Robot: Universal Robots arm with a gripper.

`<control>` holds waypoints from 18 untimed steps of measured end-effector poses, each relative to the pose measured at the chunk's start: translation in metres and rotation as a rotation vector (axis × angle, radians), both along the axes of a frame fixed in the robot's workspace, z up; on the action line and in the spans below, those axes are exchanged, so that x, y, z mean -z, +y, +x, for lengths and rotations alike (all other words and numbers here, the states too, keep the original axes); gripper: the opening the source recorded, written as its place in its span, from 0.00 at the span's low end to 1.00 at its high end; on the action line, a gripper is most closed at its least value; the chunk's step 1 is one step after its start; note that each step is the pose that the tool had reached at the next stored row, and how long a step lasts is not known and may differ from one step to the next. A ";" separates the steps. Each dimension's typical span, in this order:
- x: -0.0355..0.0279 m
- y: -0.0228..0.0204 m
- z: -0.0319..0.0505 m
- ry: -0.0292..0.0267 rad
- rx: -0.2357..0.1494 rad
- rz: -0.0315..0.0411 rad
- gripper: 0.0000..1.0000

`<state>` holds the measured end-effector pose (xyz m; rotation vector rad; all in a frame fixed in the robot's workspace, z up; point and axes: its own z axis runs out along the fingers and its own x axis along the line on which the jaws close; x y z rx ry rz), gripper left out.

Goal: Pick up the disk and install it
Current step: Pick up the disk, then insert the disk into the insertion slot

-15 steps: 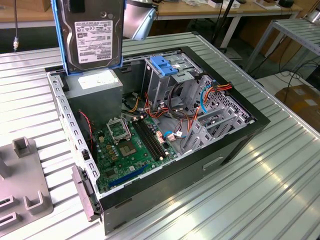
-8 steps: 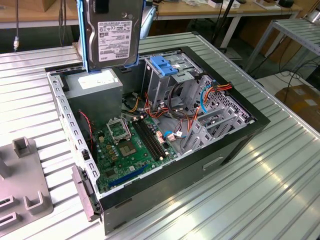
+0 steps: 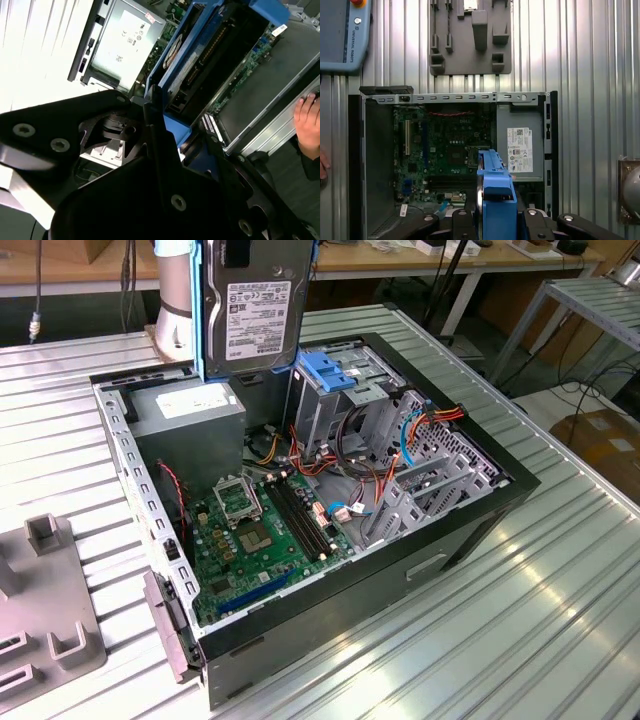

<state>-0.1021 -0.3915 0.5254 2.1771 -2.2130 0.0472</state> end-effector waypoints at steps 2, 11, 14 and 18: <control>0.0000 0.0001 0.0001 0.0000 0.000 -0.0001 0.37; 0.0000 0.0001 0.0010 0.0000 0.000 0.0000 0.37; 0.0000 0.0001 0.0012 0.0001 0.000 0.0000 0.37; 0.0003 -0.0317 0.0013 0.0000 0.000 0.0002 0.37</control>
